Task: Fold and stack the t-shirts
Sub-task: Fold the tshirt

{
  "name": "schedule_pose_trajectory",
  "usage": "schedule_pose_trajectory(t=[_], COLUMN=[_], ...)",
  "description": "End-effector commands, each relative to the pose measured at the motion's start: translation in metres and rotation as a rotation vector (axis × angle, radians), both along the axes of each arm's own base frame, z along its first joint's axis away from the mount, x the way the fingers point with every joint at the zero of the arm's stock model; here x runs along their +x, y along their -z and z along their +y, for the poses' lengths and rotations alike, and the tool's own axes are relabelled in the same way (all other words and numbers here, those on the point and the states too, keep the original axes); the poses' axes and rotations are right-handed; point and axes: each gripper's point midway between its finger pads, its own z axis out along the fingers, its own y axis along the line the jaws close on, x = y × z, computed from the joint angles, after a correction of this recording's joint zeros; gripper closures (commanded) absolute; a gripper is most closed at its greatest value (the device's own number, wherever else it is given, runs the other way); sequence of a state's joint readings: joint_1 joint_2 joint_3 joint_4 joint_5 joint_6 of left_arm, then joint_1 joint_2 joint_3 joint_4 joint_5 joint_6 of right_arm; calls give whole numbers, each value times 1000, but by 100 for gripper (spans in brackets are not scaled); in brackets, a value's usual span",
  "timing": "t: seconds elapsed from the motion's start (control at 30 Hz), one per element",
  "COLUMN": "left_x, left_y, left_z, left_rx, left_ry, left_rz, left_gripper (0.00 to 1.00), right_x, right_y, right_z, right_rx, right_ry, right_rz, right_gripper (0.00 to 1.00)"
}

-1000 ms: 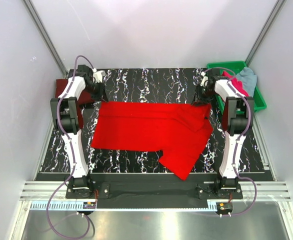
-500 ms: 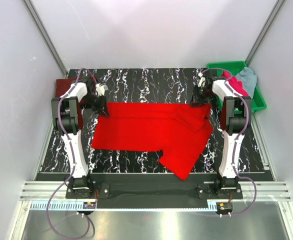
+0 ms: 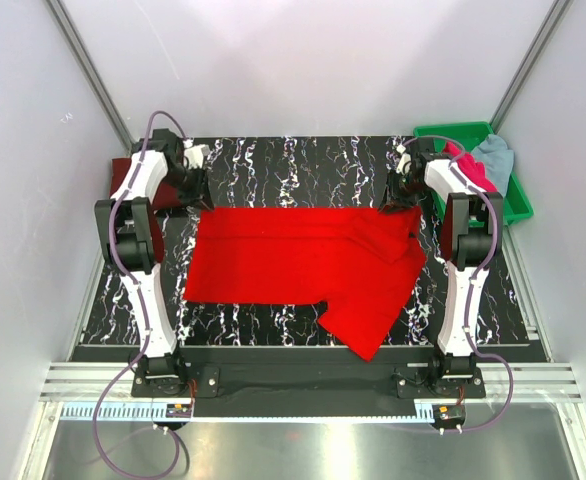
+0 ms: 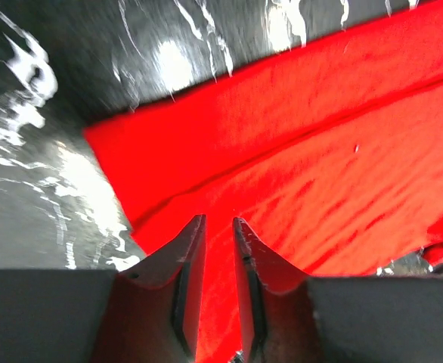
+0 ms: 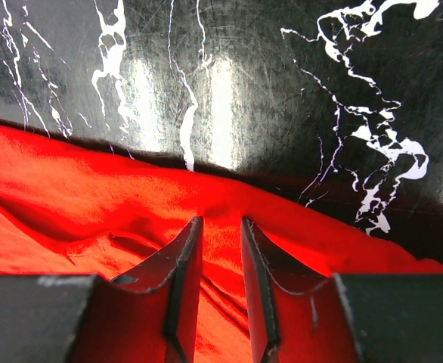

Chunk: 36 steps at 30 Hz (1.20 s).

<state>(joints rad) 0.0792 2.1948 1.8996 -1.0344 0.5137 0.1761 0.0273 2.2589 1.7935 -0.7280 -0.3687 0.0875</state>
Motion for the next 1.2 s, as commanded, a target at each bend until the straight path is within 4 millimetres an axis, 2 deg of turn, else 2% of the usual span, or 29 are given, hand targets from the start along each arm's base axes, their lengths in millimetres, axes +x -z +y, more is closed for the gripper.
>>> schedule_pose_trajectory(t=[0.0, 0.1, 0.37, 0.7, 0.83, 1.03, 1.17], left_x=[8, 6, 5, -11, -13, -19, -28], left_y=[10, 15, 16, 21, 19, 15, 1], left_z=[6, 13, 37, 41, 39, 35, 35], left_rx=[38, 54, 107, 130, 113, 102, 107], left_ry=[3, -4, -52, -48, -49, -43, -35], left_rz=[3, 15, 11, 47, 49, 43, 15], left_gripper=[71, 66, 68, 69, 74, 91, 95], right_x=[14, 13, 12, 13, 14, 14, 15], right_y=[-15, -14, -13, -11, -11, -13, -15], right_z=[5, 5, 5, 6, 5, 5, 5], right_rx=[12, 10, 7, 10, 8, 8, 4], right_ry=[-8, -9, -11, -10, -9, -9, -10], right_rz=[-55, -51, -48, -47, -49, -57, -60], right_gripper=[67, 67, 67, 67, 67, 67, 67])
